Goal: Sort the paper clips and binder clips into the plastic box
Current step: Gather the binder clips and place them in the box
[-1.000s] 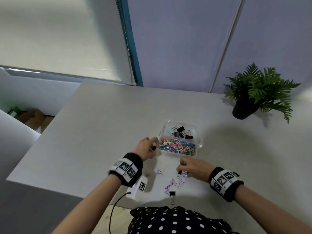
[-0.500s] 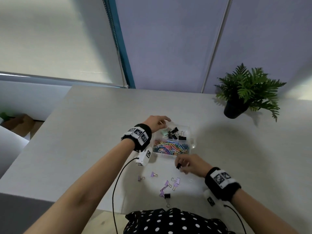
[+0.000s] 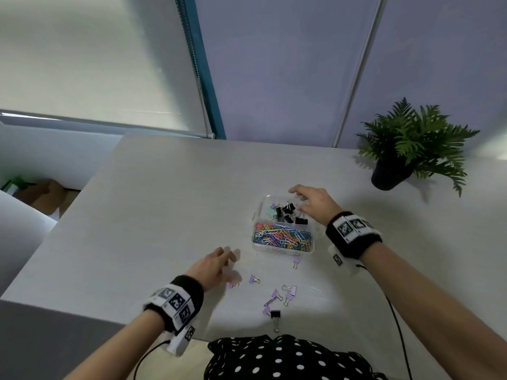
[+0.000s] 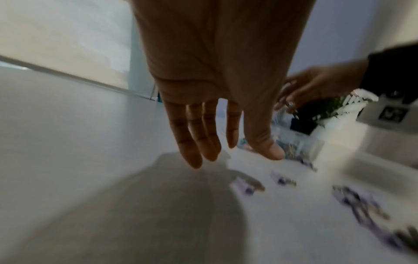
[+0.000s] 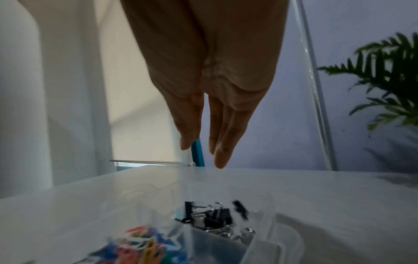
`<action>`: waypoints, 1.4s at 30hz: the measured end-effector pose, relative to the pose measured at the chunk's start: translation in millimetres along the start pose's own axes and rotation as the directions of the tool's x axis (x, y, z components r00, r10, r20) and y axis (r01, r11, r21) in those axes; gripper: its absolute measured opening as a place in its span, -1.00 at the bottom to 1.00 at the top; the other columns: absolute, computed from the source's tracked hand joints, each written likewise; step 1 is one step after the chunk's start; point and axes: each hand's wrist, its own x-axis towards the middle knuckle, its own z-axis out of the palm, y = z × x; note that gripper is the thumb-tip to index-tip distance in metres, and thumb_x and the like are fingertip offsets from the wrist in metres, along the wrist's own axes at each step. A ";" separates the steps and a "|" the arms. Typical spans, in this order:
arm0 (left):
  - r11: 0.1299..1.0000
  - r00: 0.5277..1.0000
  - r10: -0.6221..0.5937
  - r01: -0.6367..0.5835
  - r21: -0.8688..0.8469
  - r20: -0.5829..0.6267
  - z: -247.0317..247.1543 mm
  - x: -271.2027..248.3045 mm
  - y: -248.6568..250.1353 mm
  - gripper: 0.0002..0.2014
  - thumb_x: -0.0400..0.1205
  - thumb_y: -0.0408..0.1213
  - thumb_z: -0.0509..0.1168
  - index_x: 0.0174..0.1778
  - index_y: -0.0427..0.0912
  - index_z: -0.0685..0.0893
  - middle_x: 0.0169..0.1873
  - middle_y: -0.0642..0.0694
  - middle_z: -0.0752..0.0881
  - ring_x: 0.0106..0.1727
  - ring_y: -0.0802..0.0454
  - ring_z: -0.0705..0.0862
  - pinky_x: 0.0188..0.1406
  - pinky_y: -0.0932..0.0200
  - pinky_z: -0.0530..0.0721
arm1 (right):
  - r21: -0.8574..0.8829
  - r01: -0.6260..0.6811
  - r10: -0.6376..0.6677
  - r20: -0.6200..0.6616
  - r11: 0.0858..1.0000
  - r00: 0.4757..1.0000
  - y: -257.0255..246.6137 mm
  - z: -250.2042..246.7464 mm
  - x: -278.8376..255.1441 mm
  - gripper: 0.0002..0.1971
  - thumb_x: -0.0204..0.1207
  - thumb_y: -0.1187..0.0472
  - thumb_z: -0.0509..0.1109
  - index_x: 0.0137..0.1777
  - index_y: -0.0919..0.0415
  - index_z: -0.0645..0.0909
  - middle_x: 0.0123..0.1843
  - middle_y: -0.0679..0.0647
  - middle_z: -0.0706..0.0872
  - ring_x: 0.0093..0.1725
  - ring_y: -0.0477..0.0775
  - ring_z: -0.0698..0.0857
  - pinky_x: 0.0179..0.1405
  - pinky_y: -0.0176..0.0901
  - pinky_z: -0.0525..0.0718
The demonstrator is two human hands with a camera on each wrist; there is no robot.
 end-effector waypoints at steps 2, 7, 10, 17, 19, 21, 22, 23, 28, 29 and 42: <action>1.000 1.000 -0.004 0.004 0.028 -0.007 12.5 -8.9 -1.3 -0.52 0.52 -0.12 0.39 0.32 -0.14 0.45 0.16 -0.09 0.47 0.10 -0.11 0.62 0.05 0.09 0.59 | -0.034 0.151 -0.152 -0.011 0.988 0.988 -5.3 5.7 -27.7 -0.85 0.49 0.38 0.35 0.02 0.23 0.60 -0.13 0.09 0.67 -0.10 0.07 0.65 -0.06 -0.16 0.59; 0.998 0.995 0.059 -0.062 -0.029 -0.077 33.8 -14.1 -0.2 -0.74 0.51 -0.40 0.35 0.10 -0.26 0.54 0.04 -0.16 0.52 -0.06 -0.09 0.64 0.05 0.04 0.64 | -0.271 0.158 -0.060 0.339 0.950 0.939 21.5 51.8 -111.4 -0.90 0.50 0.24 0.33 -0.01 0.16 0.53 -0.01 0.00 0.60 -0.12 -0.06 0.50 -0.20 -0.30 0.46; 0.993 0.990 0.111 -0.113 -0.015 -0.088 35.6 -7.1 4.1 -0.90 0.54 -0.43 0.27 -0.04 -0.28 0.56 -0.04 -0.15 0.57 -0.10 -0.07 0.66 0.00 0.09 0.64 | -0.320 0.071 0.061 0.384 0.945 0.921 37.7 73.4 -136.0 -0.80 0.49 0.22 0.33 0.08 0.20 0.45 0.07 0.01 0.51 -0.02 -0.02 0.46 -0.06 -0.11 0.50; 0.993 0.991 0.099 -0.093 0.075 -0.091 30.5 8.5 25.2 -0.77 0.58 -0.25 0.27 0.14 -0.21 0.54 0.10 -0.15 0.58 0.05 -0.12 0.62 0.04 0.09 0.61 | -0.223 -0.033 0.118 0.379 0.974 0.918 40.0 78.9 -134.8 -0.74 0.42 0.30 0.32 -0.30 0.03 0.28 -0.15 -0.09 0.42 -0.13 -0.05 0.39 -0.17 -0.14 0.34; 0.995 0.992 0.089 -0.085 0.051 -0.089 31.5 10.1 29.8 -0.70 0.61 -0.25 0.25 0.26 -0.15 0.51 0.16 -0.16 0.55 0.08 -0.14 0.62 0.09 0.03 0.63 | -0.165 -0.061 0.116 0.344 0.984 0.932 34.1 69.7 -126.8 -0.69 0.42 0.26 0.37 -0.36 -0.03 0.29 -0.26 -0.12 0.48 -0.19 -0.02 0.47 -0.18 -0.13 0.41; 0.995 0.994 0.082 -0.077 0.065 -0.074 32.9 12.1 34.4 -0.65 0.63 -0.28 0.21 0.35 -0.08 0.48 0.25 -0.18 0.51 0.12 -0.16 0.61 0.10 0.01 0.62 | -0.025 -0.062 0.066 0.229 0.998 0.971 23.2 57.5 -114.3 -0.76 0.41 0.27 0.43 -0.30 0.01 0.41 -0.31 -0.12 0.56 -0.23 0.00 0.56 -0.14 -0.11 0.54; 0.995 0.995 0.078 -0.075 0.065 -0.057 34.1 12.8 36.5 -0.63 0.62 -0.30 0.22 0.37 -0.06 0.47 0.28 -0.18 0.47 0.15 -0.17 0.59 0.11 0.00 0.61 | 0.058 -0.044 0.035 0.142 0.997 0.989 17.3 52.0 -106.1 -0.80 0.41 0.29 0.45 -0.26 0.06 0.47 -0.29 -0.08 0.61 -0.25 0.00 0.59 -0.13 -0.10 0.59; 0.996 0.996 0.075 -0.073 0.055 -0.040 35.1 13.4 39.3 -0.61 0.60 -0.32 0.23 0.37 -0.04 0.47 0.31 -0.18 0.44 0.17 -0.16 0.57 0.14 -0.02 0.60 | 0.125 -0.023 0.016 0.059 0.992 0.998 11.9 47.6 -97.5 -0.85 0.41 0.32 0.46 -0.23 0.12 0.53 -0.27 -0.03 0.65 -0.26 -0.01 0.61 -0.13 -0.11 0.62; 0.984 0.981 0.167 -0.160 0.076 -0.095 48.8 12.0 48.9 -0.75 0.57 -0.41 0.27 0.13 -0.09 0.52 0.10 -0.15 0.46 0.08 -0.07 0.49 0.08 0.05 0.66 | -0.032 0.134 -0.136 -0.064 0.990 0.989 -6.9 52.1 -75.2 -0.96 0.49 0.32 0.37 -0.09 0.22 0.58 -0.03 0.04 0.66 -0.02 0.00 0.61 -0.14 -0.19 0.62; 0.979 0.976 0.191 -0.181 0.096 -0.101 50.3 12.7 48.9 -0.81 0.57 -0.42 0.28 0.05 -0.12 0.51 0.03 -0.12 0.46 0.05 -0.06 0.47 0.05 0.08 0.66 | -0.126 0.187 -0.192 -0.029 0.974 0.981 -8.4 57.9 -77.9 -0.94 0.50 0.31 0.35 -0.05 0.21 0.58 0.06 0.04 0.64 0.06 0.01 0.59 -0.14 -0.22 0.60; 0.982 0.983 0.178 -0.180 -0.050 -0.045 38.8 19.4 34.1 -0.89 0.44 -0.37 0.29 -0.14 -0.27 0.56 -0.32 0.11 0.35 -0.19 -0.02 0.47 -0.17 0.29 0.43 | -0.286 0.352 -0.213 0.421 0.891 0.881 4.3 101.8 -124.6 -0.60 0.41 0.12 0.44 0.22 0.06 0.45 0.18 0.07 0.39 0.17 0.01 0.35 -0.16 -0.19 0.41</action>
